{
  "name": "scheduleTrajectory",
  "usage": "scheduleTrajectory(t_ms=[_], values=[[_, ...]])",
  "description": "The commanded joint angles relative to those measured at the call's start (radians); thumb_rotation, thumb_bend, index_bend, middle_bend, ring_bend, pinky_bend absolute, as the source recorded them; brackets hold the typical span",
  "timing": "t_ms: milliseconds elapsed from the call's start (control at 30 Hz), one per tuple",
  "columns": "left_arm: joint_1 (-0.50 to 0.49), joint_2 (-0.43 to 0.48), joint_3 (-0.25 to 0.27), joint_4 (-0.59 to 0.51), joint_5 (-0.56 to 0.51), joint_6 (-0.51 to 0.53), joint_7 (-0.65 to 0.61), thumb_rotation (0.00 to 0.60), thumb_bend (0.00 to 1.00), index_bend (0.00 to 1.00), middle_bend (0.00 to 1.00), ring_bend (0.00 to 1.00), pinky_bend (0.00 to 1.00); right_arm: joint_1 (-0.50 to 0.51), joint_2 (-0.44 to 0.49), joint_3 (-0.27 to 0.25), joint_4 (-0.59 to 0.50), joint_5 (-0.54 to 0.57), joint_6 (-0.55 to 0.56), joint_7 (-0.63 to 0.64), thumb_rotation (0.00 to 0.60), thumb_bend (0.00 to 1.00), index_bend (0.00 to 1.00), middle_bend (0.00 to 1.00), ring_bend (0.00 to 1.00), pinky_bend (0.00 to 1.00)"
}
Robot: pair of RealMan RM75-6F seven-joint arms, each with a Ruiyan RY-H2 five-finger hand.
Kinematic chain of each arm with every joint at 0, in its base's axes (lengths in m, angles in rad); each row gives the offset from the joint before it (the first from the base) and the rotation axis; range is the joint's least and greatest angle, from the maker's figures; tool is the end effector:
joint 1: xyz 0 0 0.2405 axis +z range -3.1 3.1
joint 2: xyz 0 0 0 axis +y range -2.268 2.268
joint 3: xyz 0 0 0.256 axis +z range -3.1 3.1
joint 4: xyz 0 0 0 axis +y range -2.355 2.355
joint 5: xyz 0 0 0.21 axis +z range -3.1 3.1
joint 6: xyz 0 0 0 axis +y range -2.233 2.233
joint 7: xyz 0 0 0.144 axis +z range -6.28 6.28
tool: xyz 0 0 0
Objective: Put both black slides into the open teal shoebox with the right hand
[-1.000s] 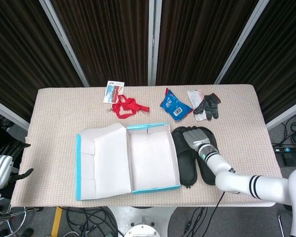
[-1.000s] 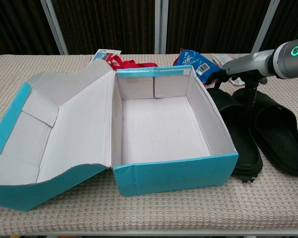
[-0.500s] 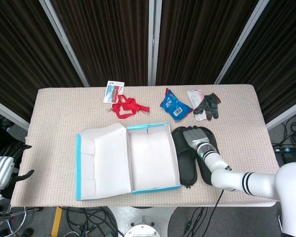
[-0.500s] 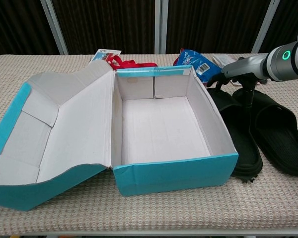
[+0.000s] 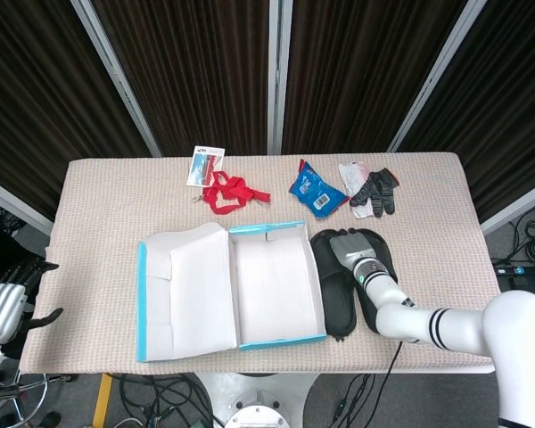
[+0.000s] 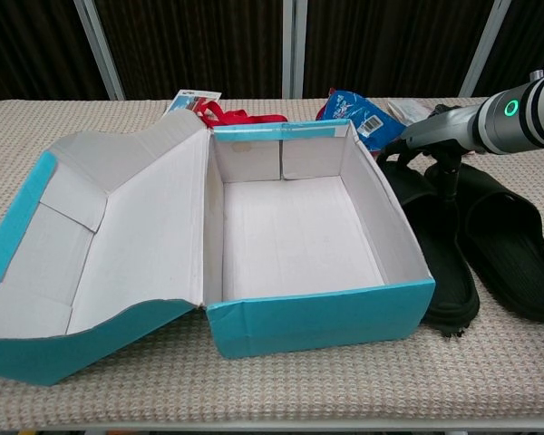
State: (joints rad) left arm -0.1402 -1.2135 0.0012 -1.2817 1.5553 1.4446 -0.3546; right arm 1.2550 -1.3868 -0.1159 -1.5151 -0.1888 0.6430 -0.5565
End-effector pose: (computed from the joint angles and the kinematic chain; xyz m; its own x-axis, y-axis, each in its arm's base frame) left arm -0.3554 0.1941 0.1491 0.2948 0.0733 0.9527 0.9542 -0.0758 -0.2895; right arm -0.1476 -0.3844 -0.0082 0.5313 -0.6423 0.5524 -0.8194 -0.2240 0.5276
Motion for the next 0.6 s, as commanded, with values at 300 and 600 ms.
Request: scheduleTrajectory(t_ms=[300,600], values=[[0.000,-0.004,0.007,0.006,0.002,-0.008,-0.015,0.600,0.15,0.24,0.24,0.13,0.20,0.001,-0.015,-0.009,0.006,-0.017,0.049,-0.002,0.600,0.07,0.26,0.33,0.01,0.00],[-0.002,-0.002,0.009,0.002,0.003,-0.014,-0.015,0.600,0.15,0.24,0.23,0.13,0.20,-0.034,0.014,0.008,-0.020,-0.085,0.098,0.023,0.600,0.08,0.36,0.38,0.05,0.01]])
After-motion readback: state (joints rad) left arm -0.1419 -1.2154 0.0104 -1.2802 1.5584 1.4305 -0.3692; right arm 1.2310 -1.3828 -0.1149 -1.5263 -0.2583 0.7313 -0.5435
